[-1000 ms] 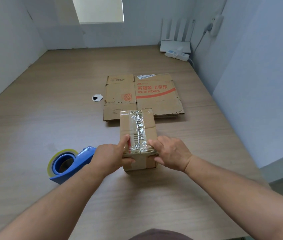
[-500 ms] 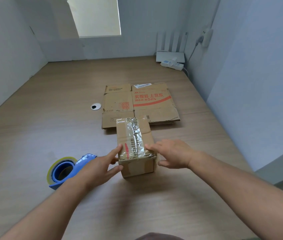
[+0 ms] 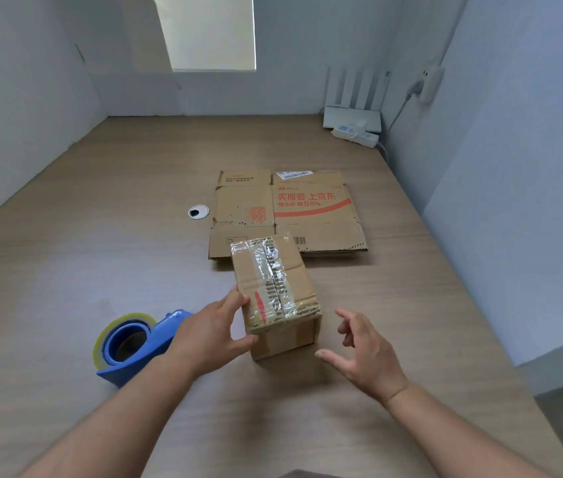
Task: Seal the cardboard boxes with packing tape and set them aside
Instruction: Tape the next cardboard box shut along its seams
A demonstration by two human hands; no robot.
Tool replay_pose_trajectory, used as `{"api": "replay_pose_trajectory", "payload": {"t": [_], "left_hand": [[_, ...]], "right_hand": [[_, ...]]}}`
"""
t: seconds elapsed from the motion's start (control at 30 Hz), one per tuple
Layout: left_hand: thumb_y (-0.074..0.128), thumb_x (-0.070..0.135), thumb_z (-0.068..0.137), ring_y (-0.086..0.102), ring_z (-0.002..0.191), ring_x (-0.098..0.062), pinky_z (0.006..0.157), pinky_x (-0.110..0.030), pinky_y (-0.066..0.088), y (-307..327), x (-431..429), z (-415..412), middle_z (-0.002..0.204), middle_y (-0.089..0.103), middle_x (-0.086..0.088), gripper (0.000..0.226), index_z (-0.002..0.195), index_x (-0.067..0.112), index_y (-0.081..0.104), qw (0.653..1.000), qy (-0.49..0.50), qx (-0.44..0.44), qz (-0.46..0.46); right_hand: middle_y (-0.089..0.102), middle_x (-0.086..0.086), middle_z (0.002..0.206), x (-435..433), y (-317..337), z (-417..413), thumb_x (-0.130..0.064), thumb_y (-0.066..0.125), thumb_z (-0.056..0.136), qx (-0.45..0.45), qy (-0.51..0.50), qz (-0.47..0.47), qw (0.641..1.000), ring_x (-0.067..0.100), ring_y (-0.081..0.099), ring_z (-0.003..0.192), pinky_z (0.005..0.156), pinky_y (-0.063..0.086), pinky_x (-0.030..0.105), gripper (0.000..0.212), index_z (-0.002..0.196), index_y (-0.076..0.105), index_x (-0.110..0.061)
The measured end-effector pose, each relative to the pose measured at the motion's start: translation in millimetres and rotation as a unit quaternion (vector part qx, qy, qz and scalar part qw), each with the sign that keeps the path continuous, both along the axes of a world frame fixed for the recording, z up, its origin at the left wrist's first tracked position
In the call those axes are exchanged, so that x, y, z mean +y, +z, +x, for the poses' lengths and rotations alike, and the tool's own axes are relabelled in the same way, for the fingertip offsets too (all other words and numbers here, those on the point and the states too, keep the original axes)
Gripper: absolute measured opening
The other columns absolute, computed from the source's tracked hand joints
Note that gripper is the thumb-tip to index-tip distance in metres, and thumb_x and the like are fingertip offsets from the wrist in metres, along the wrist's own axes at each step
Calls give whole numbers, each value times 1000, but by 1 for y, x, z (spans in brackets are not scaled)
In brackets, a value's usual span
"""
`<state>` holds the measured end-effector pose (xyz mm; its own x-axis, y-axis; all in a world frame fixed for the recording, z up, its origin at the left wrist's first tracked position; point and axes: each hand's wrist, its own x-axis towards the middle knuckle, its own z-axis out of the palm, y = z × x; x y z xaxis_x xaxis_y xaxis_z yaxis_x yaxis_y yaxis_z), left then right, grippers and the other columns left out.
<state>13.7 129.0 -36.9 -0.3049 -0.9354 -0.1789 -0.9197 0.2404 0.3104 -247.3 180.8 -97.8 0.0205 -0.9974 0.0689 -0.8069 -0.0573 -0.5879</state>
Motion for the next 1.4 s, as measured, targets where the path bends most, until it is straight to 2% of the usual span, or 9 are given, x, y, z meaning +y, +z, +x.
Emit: {"api": "replay_pose_trajectory", "payload": {"t": [0.2, 0.4, 0.63, 0.77, 0.83, 0.93, 1.0, 1.23, 1.4], "left_hand": [[61, 47, 85, 55, 110, -12, 76, -27, 49, 0, 3, -7, 133, 52, 9, 57, 132, 31, 32, 999, 19, 26, -8], [63, 46, 84, 55, 113, -11, 79, -27, 50, 0, 3, -2, 132, 54, 10, 56, 129, 33, 33, 999, 15, 39, 3], [65, 44, 83, 58, 111, -14, 81, -32, 52, 0, -4, -3, 128, 58, 10, 51, 121, 33, 33, 999, 5, 39, 20], [64, 40, 83, 59, 107, -15, 82, -33, 53, -1, -5, -6, 125, 59, 8, 50, 121, 32, 33, 998, 11, 49, 23], [64, 40, 83, 59, 108, -15, 83, -34, 53, -1, -5, -6, 127, 58, 8, 51, 123, 32, 32, 998, 10, 49, 26], [64, 39, 84, 59, 108, -13, 80, -29, 52, -2, -6, -7, 128, 57, 10, 50, 122, 33, 32, 998, 9, 50, 24], [64, 39, 84, 58, 108, -13, 79, -27, 51, -3, -6, -7, 129, 56, 9, 50, 122, 33, 32, 998, 10, 54, 26], [61, 32, 89, 56, 117, -14, 88, -28, 50, -9, -5, -10, 139, 50, 6, 55, 132, 30, 27, 992, 23, 102, 65], [62, 25, 90, 49, 126, -13, 96, -33, 49, -15, 3, -10, 138, 48, 7, 58, 133, 30, 23, 975, 80, 185, 93]], "right_hand": [[62, -8, 87, -11, -10, 18, -14, 70, 84, -149, -83, -14, 985, 9, 57, 78, 75, 49, 29, 11, 93, 67, -20], [61, 3, 75, -28, 8, 17, -6, 55, 93, -445, -140, 180, 866, 13, 55, 72, 65, 46, 25, 18, 78, 59, -13], [41, -3, 52, -53, 20, 25, -7, 59, 86, -484, -229, 293, 792, 8, 36, 38, 49, 30, 21, 21, 68, 51, -16], [52, 6, 59, -62, 33, 29, -1, 58, 84, -410, -215, 253, 850, 13, 45, 46, 45, 39, 19, 15, 71, 56, -9], [55, 6, 67, -61, 39, 28, -15, 57, 87, -380, -189, 240, 873, 15, 48, 54, 53, 38, 23, 11, 78, 61, -11], [44, 3, 62, -55, 38, 27, -47, 61, 86, -274, -133, 209, 929, 16, 39, 59, 58, 29, 30, 34, 70, 56, -17], [37, 4, 56, -50, 35, 32, -46, 64, 86, -191, -109, 151, 964, 17, 34, 57, 57, 24, 32, 43, 60, 51, -13], [37, 0, 52, -42, 23, 42, -40, 56, 94, -202, -131, 92, 966, 16, 35, 55, 56, 25, 33, 49, 54, 38, -16], [48, 2, 61, -38, 23, 45, -50, 40, 97, -109, -139, 117, 977, 24, 48, 67, 61, 34, 34, 51, 59, 43, -16]]}}
